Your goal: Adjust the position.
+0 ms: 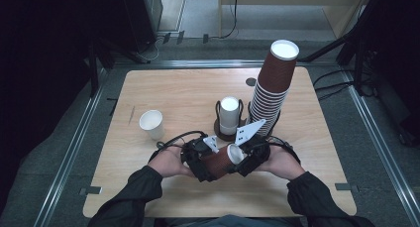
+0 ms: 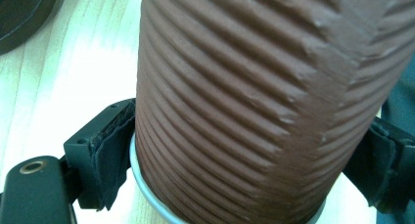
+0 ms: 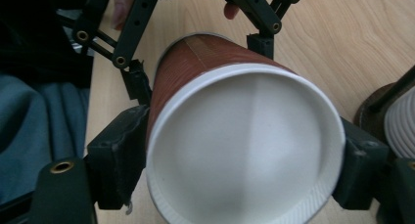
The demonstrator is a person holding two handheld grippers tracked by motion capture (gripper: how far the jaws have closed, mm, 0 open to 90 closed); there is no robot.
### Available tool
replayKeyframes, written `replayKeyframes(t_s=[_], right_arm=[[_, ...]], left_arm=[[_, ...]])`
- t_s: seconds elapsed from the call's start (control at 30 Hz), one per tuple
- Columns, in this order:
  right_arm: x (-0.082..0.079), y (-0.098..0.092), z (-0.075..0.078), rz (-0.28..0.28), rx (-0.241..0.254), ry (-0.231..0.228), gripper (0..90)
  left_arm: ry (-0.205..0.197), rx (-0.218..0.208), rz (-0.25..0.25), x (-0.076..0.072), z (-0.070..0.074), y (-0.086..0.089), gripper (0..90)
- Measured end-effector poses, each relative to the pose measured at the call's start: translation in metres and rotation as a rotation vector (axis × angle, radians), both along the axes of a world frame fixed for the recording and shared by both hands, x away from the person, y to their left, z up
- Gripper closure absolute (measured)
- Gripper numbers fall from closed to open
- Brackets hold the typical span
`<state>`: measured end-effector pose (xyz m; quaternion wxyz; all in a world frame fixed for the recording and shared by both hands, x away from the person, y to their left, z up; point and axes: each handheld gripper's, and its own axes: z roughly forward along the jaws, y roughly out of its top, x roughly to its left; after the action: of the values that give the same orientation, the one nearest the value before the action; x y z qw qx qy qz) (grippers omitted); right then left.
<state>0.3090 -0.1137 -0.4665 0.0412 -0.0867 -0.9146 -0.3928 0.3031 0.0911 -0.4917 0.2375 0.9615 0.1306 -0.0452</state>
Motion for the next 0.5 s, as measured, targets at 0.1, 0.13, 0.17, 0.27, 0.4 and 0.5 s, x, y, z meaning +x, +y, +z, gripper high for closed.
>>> replayKeyframes(t_s=[0.1,0.13,0.17,0.27,0.4,0.5], right_arm=[[-0.001,-0.001,0.003,0.004,0.009,-0.010,22.2],[-0.001,-0.001,0.004,0.001,0.011,-0.017,22.1],[-0.001,-0.001,0.004,0.001,0.011,-0.017,22.1],[0.002,-0.005,0.005,-0.019,0.023,-0.001,22.1],[0.004,-0.011,0.007,-0.035,0.038,-0.001,22.0],[0.004,-0.014,0.008,-0.041,0.043,-0.006,22.0]], left_arm=[[-0.021,-0.024,-0.002,-0.001,0.001,0.002,7.7],[-0.032,-0.039,0.007,-0.001,0.001,0.003,6.3],[-0.032,-0.039,0.007,-0.001,0.001,0.003,5.5],[-0.055,-0.079,0.042,0.001,0.005,0.006,0.3],[-0.068,-0.117,0.064,0.002,0.010,0.011,0.0],[-0.072,-0.132,0.072,0.003,0.012,0.014,0.0]])
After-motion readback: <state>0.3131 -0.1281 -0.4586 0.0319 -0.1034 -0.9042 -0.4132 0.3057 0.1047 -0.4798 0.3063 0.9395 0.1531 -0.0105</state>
